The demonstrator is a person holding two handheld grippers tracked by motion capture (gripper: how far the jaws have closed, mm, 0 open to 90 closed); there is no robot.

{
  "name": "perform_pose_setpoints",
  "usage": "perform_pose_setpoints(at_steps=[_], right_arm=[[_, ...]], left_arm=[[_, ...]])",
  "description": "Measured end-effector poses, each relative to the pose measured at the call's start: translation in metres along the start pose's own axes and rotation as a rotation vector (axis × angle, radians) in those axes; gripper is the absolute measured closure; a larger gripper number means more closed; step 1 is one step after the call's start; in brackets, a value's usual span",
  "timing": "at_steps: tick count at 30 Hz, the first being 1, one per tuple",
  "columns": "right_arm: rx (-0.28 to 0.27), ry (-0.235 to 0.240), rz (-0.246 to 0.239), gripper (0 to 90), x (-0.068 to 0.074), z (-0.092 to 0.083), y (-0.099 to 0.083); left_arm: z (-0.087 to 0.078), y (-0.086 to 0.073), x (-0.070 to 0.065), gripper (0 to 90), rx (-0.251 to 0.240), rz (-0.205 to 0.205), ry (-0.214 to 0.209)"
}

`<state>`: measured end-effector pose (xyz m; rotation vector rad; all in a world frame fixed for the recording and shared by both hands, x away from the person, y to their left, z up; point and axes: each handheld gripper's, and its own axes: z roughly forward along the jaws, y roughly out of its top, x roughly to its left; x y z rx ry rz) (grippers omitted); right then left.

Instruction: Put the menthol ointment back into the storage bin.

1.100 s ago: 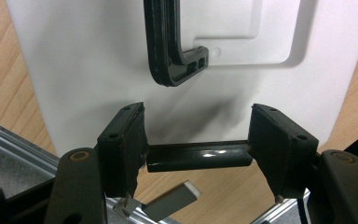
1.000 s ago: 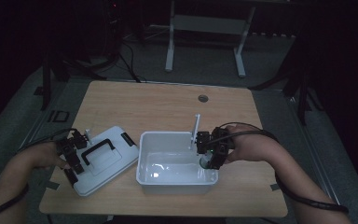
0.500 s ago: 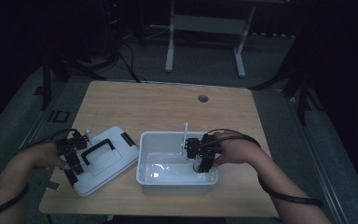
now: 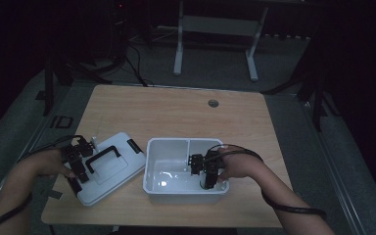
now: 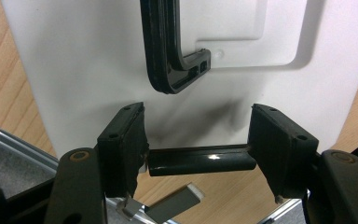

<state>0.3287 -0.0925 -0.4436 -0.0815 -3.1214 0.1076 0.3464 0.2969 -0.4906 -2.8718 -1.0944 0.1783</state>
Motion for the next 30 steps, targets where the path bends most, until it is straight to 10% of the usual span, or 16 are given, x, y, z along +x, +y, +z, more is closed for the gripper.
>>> perform_pose_setpoints(at_steps=[30], right_arm=[[0.088,-0.015,0.019,50.2,-0.006,0.038,0.025]], left_arm=[[0.003,-0.004,0.002,36.7,0.003,-0.009,0.000]])
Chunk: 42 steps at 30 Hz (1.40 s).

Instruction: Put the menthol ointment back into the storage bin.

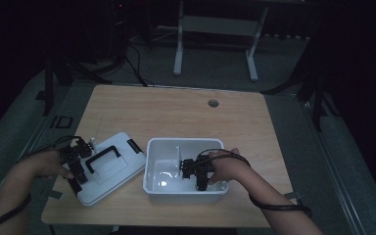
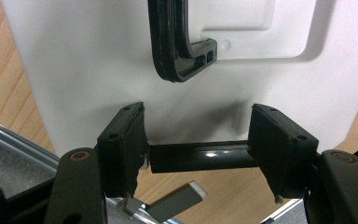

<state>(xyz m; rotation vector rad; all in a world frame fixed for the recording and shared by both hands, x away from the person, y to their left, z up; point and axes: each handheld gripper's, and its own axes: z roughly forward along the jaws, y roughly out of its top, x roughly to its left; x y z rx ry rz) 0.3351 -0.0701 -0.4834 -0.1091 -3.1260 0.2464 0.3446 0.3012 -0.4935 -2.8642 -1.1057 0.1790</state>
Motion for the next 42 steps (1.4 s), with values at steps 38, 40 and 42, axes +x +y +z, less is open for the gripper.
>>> perform_pose_setpoints(at_steps=[38,40,42], right_arm=[[-0.149,0.012,0.005,41.7,-0.002,-0.059,-0.022],[-0.159,0.010,0.001,41.0,-0.001,-0.065,-0.026],[-0.163,0.004,0.001,40.4,-0.001,-0.070,-0.030]], left_arm=[[-0.004,0.001,0.000,36.7,0.008,-0.003,-0.001],[-0.004,0.001,-0.001,36.7,0.009,-0.002,-0.004],[-0.005,0.002,-0.001,36.7,0.009,-0.001,-0.005]])
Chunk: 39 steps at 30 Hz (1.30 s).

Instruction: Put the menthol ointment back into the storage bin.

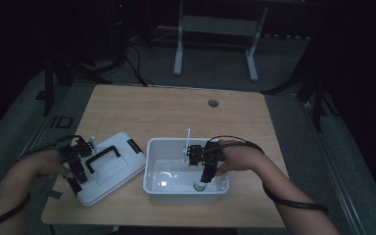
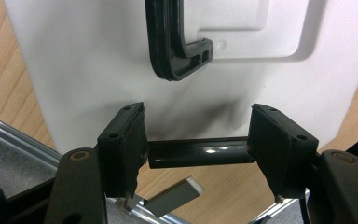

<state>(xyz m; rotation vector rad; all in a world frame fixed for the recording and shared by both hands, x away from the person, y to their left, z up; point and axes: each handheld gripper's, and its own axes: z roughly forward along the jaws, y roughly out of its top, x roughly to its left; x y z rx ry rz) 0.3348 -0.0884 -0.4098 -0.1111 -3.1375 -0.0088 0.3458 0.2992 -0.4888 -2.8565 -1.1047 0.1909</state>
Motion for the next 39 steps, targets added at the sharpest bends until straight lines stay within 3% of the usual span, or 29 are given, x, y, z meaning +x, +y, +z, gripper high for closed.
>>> perform_pose_setpoints(at_steps=[6,17,24,33,39], right_arm=[[-0.020,-0.048,0.024,36.2,-0.002,-0.017,-0.011],[-0.068,-0.081,0.069,26.9,-0.005,-0.039,-0.040],[-0.083,-0.106,0.136,22.9,-0.010,-0.048,-0.063],[-0.125,-0.124,0.228,17.8,-0.024,-0.049,-0.101],[-0.112,-0.100,0.228,13.6,-0.028,-0.038,-0.121]], left_arm=[[0.000,0.000,0.000,36.7,-0.002,0.000,0.000],[-0.002,0.001,-0.001,36.7,-0.009,0.001,0.000],[-0.004,0.000,-0.002,36.7,-0.016,0.003,-0.002],[-0.004,0.000,-0.001,36.7,-0.010,-0.003,-0.008],[-0.004,0.000,-0.002,36.7,-0.016,0.003,-0.012]])
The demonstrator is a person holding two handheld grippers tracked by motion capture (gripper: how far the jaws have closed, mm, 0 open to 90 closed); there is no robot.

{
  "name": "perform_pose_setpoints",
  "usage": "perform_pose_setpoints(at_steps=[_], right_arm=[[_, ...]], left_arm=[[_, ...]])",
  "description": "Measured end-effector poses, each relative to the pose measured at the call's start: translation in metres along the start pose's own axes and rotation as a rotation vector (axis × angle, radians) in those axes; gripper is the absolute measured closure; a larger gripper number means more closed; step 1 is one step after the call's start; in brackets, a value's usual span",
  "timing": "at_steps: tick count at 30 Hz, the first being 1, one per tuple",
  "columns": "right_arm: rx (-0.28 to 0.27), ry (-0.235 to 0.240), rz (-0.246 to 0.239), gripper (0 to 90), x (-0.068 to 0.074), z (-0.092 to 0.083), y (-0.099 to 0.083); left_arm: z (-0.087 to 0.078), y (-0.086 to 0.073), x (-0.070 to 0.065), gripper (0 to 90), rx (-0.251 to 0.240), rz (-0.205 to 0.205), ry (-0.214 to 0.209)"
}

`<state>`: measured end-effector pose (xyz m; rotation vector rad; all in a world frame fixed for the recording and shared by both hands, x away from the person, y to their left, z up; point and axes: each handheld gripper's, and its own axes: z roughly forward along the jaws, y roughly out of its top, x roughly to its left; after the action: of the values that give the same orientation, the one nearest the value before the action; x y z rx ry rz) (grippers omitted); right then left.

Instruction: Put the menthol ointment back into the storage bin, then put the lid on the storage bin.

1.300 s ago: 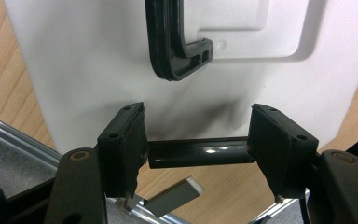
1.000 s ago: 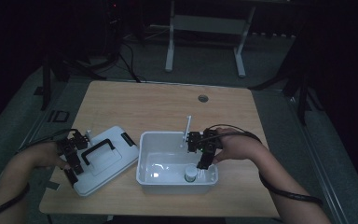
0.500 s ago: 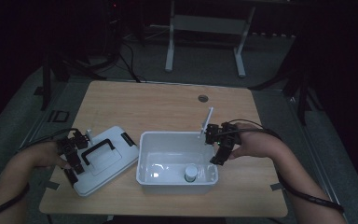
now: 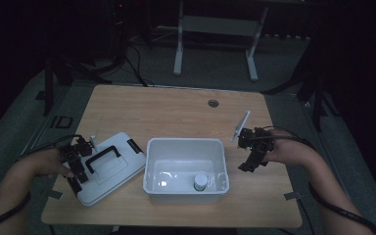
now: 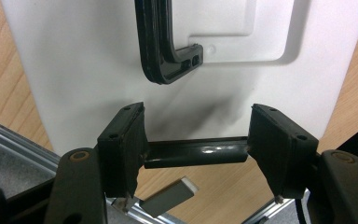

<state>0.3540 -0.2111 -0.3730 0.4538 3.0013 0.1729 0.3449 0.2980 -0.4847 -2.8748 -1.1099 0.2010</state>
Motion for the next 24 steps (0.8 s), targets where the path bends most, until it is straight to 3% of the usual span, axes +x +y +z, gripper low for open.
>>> perform_pose_setpoints(at_steps=[3,6,8,12,16,22,24], right_arm=[[0.009,-0.046,-0.020,13.8,-0.001,0.009,-0.010],[0.008,-0.036,-0.002,13.8,-0.004,0.022,-0.024],[0.035,-0.038,0.009,13.8,-0.005,0.032,-0.033],[0.071,-0.032,0.038,14.0,-0.006,0.050,-0.048],[0.099,-0.017,0.053,14.0,-0.005,0.064,-0.058],[0.100,-0.004,0.070,14.1,-0.004,0.072,-0.064],[0.099,-0.003,0.071,14.1,-0.004,0.072,-0.064]], left_arm=[[0.000,-0.001,0.000,36.7,-0.002,0.000,0.006],[0.000,-0.002,0.001,36.7,-0.006,-0.002,0.001],[0.000,-0.003,0.001,36.6,-0.016,-0.001,-0.002],[0.001,-0.003,0.000,34.8,-0.044,0.012,0.027],[0.004,-0.001,-0.001,33.4,-0.036,0.030,0.041],[0.004,0.004,-0.002,40.1,-0.033,0.058,0.069],[0.002,0.006,-0.001,41.1,-0.036,0.049,0.077]])
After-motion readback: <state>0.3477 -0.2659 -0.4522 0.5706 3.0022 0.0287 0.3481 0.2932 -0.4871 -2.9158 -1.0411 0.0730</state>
